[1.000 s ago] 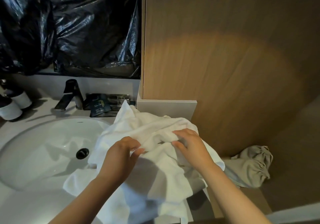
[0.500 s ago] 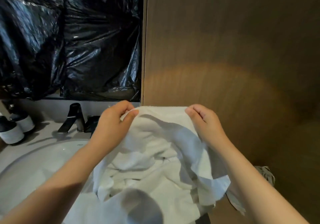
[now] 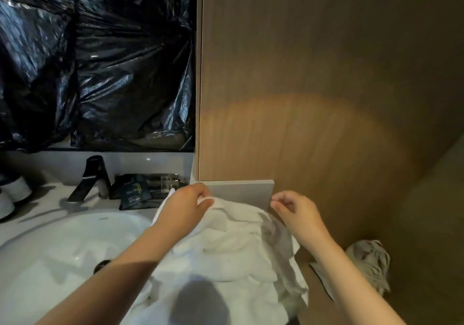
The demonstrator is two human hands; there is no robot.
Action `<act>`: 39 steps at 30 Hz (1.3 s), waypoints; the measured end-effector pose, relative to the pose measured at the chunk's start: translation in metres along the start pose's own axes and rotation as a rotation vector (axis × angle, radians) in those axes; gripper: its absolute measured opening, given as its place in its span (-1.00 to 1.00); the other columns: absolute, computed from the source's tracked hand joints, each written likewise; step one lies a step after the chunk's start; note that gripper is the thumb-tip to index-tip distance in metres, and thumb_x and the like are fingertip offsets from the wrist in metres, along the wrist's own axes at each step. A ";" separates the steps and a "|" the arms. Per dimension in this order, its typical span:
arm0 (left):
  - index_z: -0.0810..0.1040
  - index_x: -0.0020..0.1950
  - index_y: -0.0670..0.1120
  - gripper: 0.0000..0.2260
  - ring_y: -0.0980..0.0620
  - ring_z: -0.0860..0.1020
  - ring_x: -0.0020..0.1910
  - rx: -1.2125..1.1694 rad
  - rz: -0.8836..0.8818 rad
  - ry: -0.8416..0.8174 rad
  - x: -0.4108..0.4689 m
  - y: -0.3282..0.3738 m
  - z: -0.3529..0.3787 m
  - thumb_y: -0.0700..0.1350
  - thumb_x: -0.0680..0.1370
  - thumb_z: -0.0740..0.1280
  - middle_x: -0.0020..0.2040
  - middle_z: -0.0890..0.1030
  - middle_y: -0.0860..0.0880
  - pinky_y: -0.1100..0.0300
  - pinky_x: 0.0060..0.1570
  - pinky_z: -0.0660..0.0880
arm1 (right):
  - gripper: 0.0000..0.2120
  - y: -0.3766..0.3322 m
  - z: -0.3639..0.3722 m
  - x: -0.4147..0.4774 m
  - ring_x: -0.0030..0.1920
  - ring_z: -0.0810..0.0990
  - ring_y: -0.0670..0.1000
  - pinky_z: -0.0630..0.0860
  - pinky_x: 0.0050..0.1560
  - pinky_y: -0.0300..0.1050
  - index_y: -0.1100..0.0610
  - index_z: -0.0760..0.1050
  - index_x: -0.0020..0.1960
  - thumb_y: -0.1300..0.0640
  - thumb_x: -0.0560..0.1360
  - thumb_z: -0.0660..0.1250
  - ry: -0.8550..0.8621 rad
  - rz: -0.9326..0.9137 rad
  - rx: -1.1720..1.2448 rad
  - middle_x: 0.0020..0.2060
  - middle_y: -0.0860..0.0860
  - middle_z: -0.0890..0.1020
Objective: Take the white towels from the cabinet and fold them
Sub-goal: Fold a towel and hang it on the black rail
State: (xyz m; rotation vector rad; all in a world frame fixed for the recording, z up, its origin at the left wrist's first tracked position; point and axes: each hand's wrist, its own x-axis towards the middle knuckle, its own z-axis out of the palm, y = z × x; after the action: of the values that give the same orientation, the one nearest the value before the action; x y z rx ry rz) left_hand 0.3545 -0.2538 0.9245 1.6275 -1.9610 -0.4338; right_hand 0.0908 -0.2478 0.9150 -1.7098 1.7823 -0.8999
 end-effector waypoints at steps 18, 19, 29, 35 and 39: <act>0.58 0.18 -0.02 -0.74 0.01 0.49 0.14 0.133 0.282 -0.087 0.006 0.041 0.035 0.03 0.53 0.37 0.12 0.58 0.03 0.13 0.15 0.41 | -0.81 0.093 0.014 -0.022 -0.10 0.54 -0.14 0.37 -0.22 -0.38 0.02 0.60 0.10 0.14 0.50 0.43 0.085 0.160 -0.178 0.00 -0.07 0.59; 0.57 0.19 -0.02 -0.73 0.00 0.49 0.14 0.145 0.285 -0.110 0.009 0.044 0.040 0.04 0.53 0.36 0.13 0.58 0.03 0.12 0.16 0.41 | -0.80 0.097 0.015 -0.024 -0.12 0.54 -0.16 0.37 -0.23 -0.39 0.01 0.60 0.10 0.14 0.49 0.44 0.077 0.150 -0.200 -0.03 -0.08 0.57; 0.55 0.21 -0.05 -0.68 -0.03 0.50 0.14 0.237 0.236 -0.285 0.039 0.061 0.090 0.06 0.52 0.36 0.19 0.55 -0.02 0.17 0.13 0.38 | -0.73 0.123 0.028 -0.019 0.26 0.32 0.02 0.46 0.13 -0.10 0.02 0.53 0.10 0.16 0.42 0.46 0.159 0.000 -0.396 0.20 -0.03 0.38; 0.54 0.21 -0.05 -0.68 -0.02 0.50 0.13 0.248 0.242 -0.332 0.044 0.069 0.099 0.07 0.53 0.34 0.18 0.54 -0.03 0.14 0.13 0.41 | -0.86 0.124 0.018 -0.001 0.24 0.44 0.05 0.48 0.09 -0.10 0.13 0.67 0.02 0.22 0.49 0.40 0.216 -0.139 -0.433 0.15 0.02 0.55; 0.52 0.26 -0.07 -0.67 -0.06 0.51 0.16 0.262 0.237 -0.327 0.047 0.070 0.097 0.03 0.55 0.32 0.20 0.54 -0.06 0.12 0.16 0.41 | -0.89 0.117 0.005 0.004 0.17 0.48 -0.02 0.36 0.09 -0.23 0.13 0.60 -0.04 0.22 0.57 0.30 0.218 -0.210 -0.253 -0.03 -0.03 0.59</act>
State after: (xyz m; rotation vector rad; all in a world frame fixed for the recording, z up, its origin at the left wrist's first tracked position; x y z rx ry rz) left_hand 0.2354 -0.2941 0.8973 1.5230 -2.5130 -0.3808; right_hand 0.0173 -0.2538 0.8243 -2.0572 1.9523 -1.0179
